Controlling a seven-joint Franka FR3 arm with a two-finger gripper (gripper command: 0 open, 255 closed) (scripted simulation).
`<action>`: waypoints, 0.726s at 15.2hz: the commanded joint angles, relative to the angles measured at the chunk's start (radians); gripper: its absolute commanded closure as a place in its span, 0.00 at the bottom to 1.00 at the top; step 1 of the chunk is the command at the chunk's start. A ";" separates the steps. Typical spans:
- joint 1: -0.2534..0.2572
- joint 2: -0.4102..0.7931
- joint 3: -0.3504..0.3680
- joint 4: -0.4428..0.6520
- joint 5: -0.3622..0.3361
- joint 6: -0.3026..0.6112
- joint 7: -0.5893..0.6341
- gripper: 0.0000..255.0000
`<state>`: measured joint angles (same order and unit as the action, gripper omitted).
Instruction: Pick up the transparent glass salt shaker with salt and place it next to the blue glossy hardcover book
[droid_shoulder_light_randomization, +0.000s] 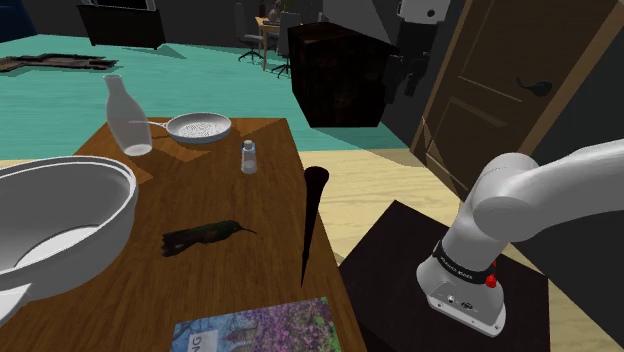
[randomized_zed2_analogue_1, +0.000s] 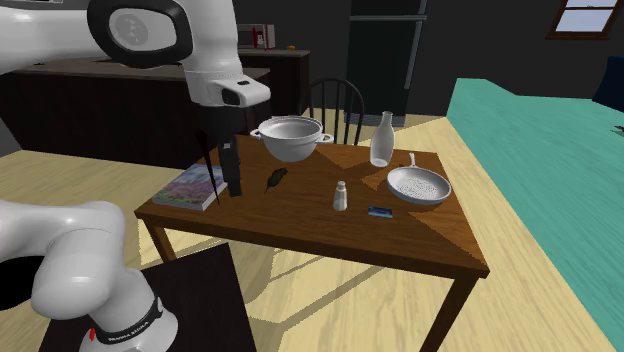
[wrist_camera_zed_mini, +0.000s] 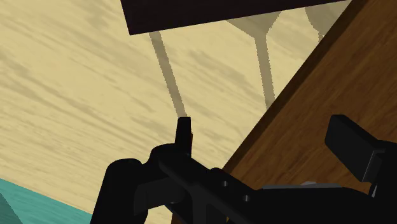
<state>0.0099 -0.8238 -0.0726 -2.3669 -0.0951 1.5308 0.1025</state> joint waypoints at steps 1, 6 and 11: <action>0.000 0.000 0.000 0.000 0.000 0.000 0.000 0.00; 0.023 0.155 0.019 0.017 0.041 0.136 0.040 0.00; 0.045 0.324 0.036 0.067 0.078 0.256 0.071 0.00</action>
<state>0.0506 -0.5346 -0.0390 -2.3067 -0.0239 1.7570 0.1676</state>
